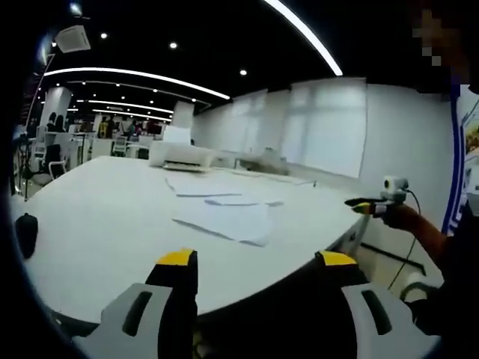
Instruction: Organize the stack of printing papers by aligning and flattening the scattered papers on the table
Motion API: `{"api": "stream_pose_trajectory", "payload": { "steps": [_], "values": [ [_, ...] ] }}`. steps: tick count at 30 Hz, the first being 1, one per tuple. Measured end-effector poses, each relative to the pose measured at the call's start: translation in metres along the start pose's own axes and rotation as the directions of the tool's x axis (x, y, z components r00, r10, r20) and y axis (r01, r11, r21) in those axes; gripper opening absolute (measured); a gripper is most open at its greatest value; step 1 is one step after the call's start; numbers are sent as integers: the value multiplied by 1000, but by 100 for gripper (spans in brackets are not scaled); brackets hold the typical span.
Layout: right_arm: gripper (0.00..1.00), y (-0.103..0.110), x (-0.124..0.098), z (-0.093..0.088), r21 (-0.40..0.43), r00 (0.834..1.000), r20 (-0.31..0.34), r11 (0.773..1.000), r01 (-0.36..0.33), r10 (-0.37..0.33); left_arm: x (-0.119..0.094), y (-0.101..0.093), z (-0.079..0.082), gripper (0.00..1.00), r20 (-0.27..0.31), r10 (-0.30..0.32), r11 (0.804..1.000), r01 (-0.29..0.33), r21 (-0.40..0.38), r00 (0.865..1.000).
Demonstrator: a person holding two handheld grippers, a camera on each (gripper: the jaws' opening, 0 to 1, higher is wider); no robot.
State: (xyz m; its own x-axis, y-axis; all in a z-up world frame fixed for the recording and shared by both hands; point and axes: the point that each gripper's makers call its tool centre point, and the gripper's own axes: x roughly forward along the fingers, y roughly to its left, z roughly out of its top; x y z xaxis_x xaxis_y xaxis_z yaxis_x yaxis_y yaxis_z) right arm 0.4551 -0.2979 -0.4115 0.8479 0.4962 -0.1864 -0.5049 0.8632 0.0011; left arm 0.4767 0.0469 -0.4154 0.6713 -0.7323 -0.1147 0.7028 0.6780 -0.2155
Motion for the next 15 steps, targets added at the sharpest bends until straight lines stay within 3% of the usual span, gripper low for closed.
{"api": "stream_pose_trajectory", "payload": {
  "steps": [15],
  "values": [
    [35, -10, 30, 6, -32, 1000, 2, 999, -16, 16, 3, -2, -1, 66, -3, -5, 1000, 5, -1, 1000]
  ]
}}
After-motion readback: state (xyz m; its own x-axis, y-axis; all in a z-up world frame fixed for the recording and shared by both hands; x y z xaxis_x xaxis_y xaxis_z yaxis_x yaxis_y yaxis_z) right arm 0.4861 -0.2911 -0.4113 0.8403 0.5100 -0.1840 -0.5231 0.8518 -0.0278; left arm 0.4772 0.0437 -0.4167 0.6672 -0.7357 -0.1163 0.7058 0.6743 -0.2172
